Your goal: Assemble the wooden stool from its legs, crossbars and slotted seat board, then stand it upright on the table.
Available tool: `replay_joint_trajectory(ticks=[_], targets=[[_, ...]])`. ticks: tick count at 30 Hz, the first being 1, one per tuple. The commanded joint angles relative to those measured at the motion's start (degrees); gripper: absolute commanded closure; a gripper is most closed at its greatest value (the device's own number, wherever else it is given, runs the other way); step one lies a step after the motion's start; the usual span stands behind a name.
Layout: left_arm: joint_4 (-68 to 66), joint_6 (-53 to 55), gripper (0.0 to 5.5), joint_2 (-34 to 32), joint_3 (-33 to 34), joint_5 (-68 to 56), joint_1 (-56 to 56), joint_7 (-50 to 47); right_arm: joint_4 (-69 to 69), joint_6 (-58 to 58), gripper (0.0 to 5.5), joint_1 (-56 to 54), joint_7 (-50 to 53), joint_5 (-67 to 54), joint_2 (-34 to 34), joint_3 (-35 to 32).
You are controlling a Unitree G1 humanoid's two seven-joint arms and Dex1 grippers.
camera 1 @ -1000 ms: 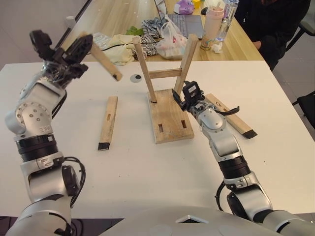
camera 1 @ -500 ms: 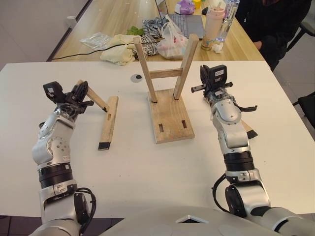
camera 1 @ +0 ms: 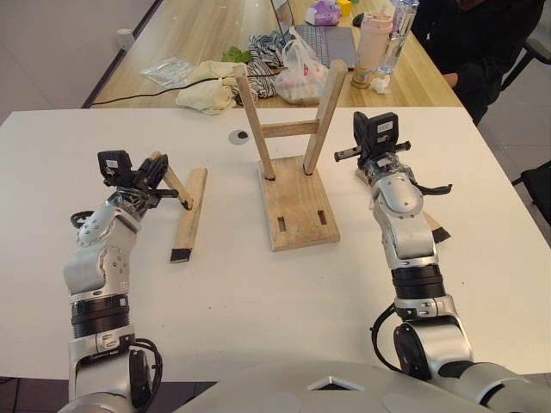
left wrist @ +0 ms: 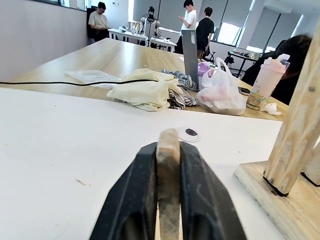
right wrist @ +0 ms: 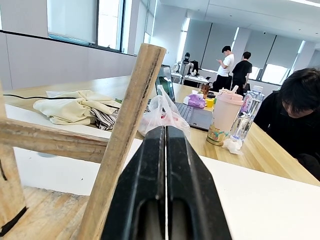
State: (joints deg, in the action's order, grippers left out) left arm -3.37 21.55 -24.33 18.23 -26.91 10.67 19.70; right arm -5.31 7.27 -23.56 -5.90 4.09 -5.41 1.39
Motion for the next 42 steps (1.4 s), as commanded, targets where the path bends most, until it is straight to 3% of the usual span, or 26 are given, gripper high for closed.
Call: replay_joint_trajectory(ticks=[1,6,14,31,34,38,42], targets=[[-5.38,-0.32,5.13,1.90,-1.05,3.48,-1.65,-2.29,-0.79,-0.46,5.50,-0.59,-0.25,0.29,-0.65,0.43],[-10.96,-7.58,5.13,8.02,-2.61,6.09,-2.35,-5.18,-1.15,-0.98,5.50,-0.26,-0.10,0.62,-0.44,0.91],[-23.78,-34.29,5.13,13.02,-6.72,14.04,-15.37,-1.03,-1.06,-1.52,5.50,0.64,-0.30,1.33,-0.95,1.63],[-38.88,-31.34,5.13,8.57,-9.82,14.58,-7.68,0.80,-2.74,-2.00,5.50,0.59,-0.69,2.01,-0.78,3.29],[-33.62,-25.68,4.46,6.73,-10.66,12.75,-8.46,3.67,-2.53,-2.06,5.50,1.27,-0.26,2.04,-0.83,3.44],[-11.75,-2.77,3.82,-3.69,-11.11,8.75,-6.73,6.26,-2.21,-2.03,5.50,1.84,-0.02,2.35,-0.79,3.46],[-0.34,14.55,3.15,-14.42,-8.91,5.87,-1.60,9.09,-1.88,-1.96,5.50,2.12,0.11,2.47,-0.69,3.53]])
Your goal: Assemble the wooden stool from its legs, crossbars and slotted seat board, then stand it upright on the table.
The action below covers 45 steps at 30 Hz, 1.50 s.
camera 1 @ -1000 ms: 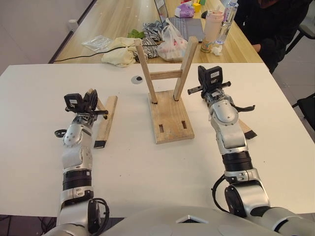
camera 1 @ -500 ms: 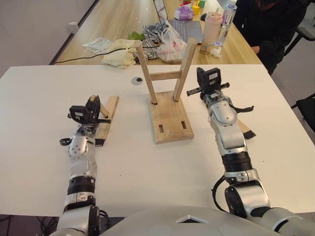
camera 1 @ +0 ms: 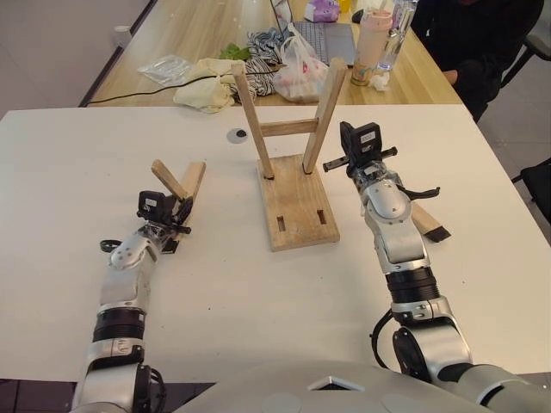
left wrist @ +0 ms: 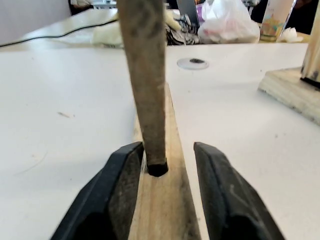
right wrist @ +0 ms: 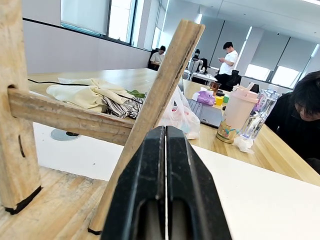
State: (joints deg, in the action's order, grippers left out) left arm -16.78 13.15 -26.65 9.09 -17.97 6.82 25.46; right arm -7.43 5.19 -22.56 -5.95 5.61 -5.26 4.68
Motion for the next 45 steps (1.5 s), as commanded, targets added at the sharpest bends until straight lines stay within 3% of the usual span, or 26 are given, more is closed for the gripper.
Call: replay_joint_trajectory(ticks=[1,4,9,19,28,31,33,38,41,45], targets=[[14.85,26.76,3.10,-13.95,0.91,-3.87,3.09,4.06,0.10,-0.01,5.50,1.20,0.25,1.01,-0.74,0.31],[17.45,34.79,2.66,-16.28,1.85,-6.00,1.86,5.84,0.16,-0.09,5.50,1.58,0.43,1.13,-0.49,0.50],[20.31,42.30,1.91,-13.83,4.07,-9.41,-0.06,4.93,0.35,0.08,5.50,1.99,0.20,1.28,-0.73,-0.05],[15.45,39.41,1.87,-11.12,-1.11,-4.48,-4.29,3.28,0.14,0.30,5.50,1.73,0.40,1.92,-0.71,0.09],[9.50,28.99,3.15,-8.82,-1.86,-0.94,-4.17,4.06,-1.01,0.72,5.50,-0.55,3.71,0.97,-0.53,-2.82],[8.16,25.44,3.49,-7.11,0.58,-2.16,-2.66,4.14,-1.53,1.99,5.50,-1.62,2.44,-1.48,-0.24,-4.32],[7.03,23.48,3.51,-5.83,3.52,-3.95,-0.19,3.68,-2.35,2.89,5.50,-2.68,0.82,-5.06,0.10,-6.28],[6.52,24.94,3.51,-5.57,11.66,-12.41,9.60,5.53,-1.27,9.99,4.75,-6.95,-10.45,-22.81,0.38,-13.07],[9.36,28.88,3.51,-6.53,16.86,-22.37,17.11,9.39,1.33,20.04,4.31,-10.86,-22.60,-37.19,-3.49,-16.46],[13.11,36.28,3.51,-6.56,19.19,-35.08,23.69,14.16,5.87,30.17,3.70,-14.17,-30.84,-53.03,-7.27,-21.61]])
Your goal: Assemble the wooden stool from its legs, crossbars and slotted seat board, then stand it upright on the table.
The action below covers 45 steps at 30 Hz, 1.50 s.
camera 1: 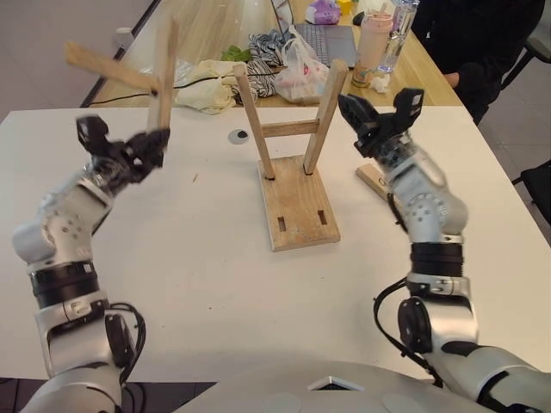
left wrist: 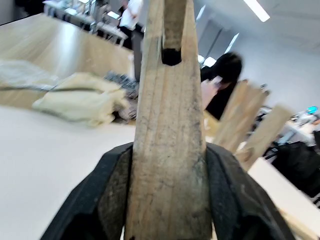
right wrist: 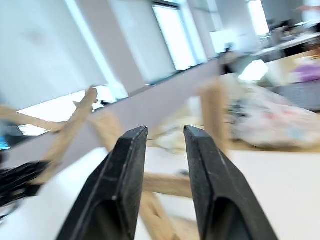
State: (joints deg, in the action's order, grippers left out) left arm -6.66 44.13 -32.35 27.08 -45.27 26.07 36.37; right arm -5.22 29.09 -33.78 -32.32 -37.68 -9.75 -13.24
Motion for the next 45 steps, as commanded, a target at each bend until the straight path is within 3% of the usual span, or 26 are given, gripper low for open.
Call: replay_joint_trajectory(ticks=[1,5,12,14,19,24,33,38,41,45], targets=[[4.01,7.31,3.51,-0.73,0.71,-10.55,5.57,4.39,4.22,8.38,3.55,-3.36,-5.21,-13.22,-3.12,-4.94],[7.83,11.32,3.51,0.51,-4.87,-15.17,8.02,8.26,4.83,13.71,2.91,-4.19,-5.94,-18.86,-3.75,-4.29],[10.39,7.98,3.51,2.96,-15.27,-11.19,6.73,14.52,6.91,19.80,1.81,-3.79,-8.18,-24.33,-4.64,-3.16],[10.86,7.58,3.51,3.01,-17.09,-10.50,5.93,16.40,6.17,21.64,1.78,-4.31,-7.75,-27.06,-4.76,-4.22],[13.64,8.02,3.51,1.50,-20.29,-10.53,2.85,22.19,3.84,28.27,1.78,-5.99,-6.82,-38.51,-5.84,-7.44],[15.59,8.40,3.52,1.04,-22.83,-9.46,0.62,24.61,1.19,29.11,1.78,-6.56,-5.26,-39.83,-6.23,-7.56],[15.42,8.13,3.52,-0.27,-24.33,-8.79,-0.64,26.11,-0.21,29.35,3.23,-6.40,-7.71,-39.31,-8.55,-7.10],[12.80,7.87,3.52,0.64,-24.25,-7.30,0.49,23.97,-0.81,28.36,3.37,-6.70,-9.50,-38.07,-8.55,-7.06],[11.79,8.74,2.93,1.23,-23.10,-8.69,0.98,23.24,-3.10,26.65,3.37,-6.56,-11.40,-36.40,-8.53,-7.51],[11.17,12.17,2.42,2.30,-18.28,-15.07,0.58,21.14,-13.25,21.67,3.42,-7.78,-17.61,-28.75,-13.32,-7.74]])
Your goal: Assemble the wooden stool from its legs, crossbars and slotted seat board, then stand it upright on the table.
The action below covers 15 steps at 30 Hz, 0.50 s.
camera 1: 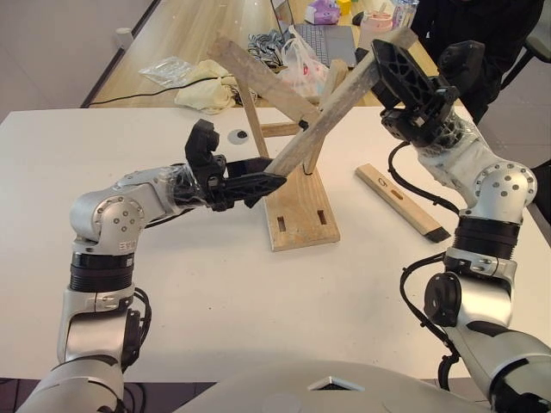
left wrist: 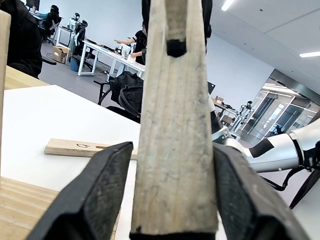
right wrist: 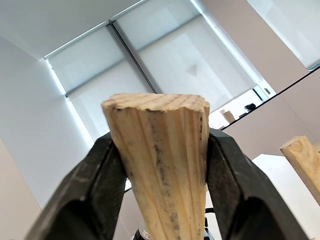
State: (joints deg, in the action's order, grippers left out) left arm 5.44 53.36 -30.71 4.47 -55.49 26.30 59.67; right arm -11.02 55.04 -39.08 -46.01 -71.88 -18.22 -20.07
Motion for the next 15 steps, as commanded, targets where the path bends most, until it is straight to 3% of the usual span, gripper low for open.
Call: replay_joint_trajectory(ticks=[1,11,15], targets=[[-0.97,4.19,2.42,0.43,5.84,-7.01,-0.17,-2.14,-9.91,-6.01,3.44,-2.95,-5.77,7.49,-6.12,-0.82],[0.01,5.38,2.42,1.16,7.78,-9.52,-3.90,-5.39,-20.52,-18.67,3.44,-1.61,-25.99,27.51,-12.62,8.92],[0.29,4.67,2.42,1.85,7.47,-9.01,-5.07,-5.72,-26.23,-21.05,3.44,-5.07,-28.66,31.65,-13.96,8.89]])
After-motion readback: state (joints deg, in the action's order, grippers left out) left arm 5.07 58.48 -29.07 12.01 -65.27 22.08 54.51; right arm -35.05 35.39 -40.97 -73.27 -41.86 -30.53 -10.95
